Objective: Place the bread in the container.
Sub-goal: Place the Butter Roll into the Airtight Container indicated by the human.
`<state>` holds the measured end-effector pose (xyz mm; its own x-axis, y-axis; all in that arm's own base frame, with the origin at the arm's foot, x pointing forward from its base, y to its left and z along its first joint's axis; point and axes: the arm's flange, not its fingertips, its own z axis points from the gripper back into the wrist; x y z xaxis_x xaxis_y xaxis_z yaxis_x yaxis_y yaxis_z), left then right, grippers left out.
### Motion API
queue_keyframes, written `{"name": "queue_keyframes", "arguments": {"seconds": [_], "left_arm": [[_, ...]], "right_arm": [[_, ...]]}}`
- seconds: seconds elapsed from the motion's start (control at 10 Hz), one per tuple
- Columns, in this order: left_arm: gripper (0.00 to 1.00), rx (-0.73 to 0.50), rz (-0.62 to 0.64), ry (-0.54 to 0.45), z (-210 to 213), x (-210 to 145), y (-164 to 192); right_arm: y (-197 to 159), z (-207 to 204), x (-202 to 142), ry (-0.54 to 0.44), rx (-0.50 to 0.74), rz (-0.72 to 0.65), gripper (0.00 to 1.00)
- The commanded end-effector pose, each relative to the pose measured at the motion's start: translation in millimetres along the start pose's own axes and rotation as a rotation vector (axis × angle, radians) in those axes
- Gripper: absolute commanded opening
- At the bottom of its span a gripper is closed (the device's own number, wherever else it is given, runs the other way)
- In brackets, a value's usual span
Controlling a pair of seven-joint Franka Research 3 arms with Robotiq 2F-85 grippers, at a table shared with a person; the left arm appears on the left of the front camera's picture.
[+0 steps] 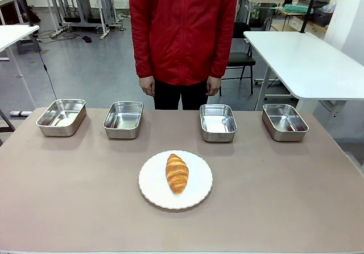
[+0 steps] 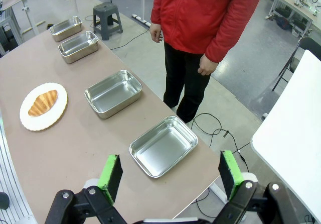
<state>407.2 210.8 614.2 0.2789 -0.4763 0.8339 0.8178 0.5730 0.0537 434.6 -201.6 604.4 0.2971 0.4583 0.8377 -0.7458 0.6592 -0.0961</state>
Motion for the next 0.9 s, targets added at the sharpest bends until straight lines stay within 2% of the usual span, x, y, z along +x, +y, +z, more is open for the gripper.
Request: {"name": "queue_keyframes", "arguments": {"seconds": [0.0,0.8], "left_arm": [[1.0,-0.008,-0.003,-0.007,3.0,0.5,-1.5],[1.0,-0.008,-0.003,-0.007,3.0,0.5,-1.5]], "right_arm": [[0.2,0.4,1.1,-0.001,0.001,0.002,1.0],[0.2,0.4,1.1,-0.001,0.001,0.002,1.0]]}}
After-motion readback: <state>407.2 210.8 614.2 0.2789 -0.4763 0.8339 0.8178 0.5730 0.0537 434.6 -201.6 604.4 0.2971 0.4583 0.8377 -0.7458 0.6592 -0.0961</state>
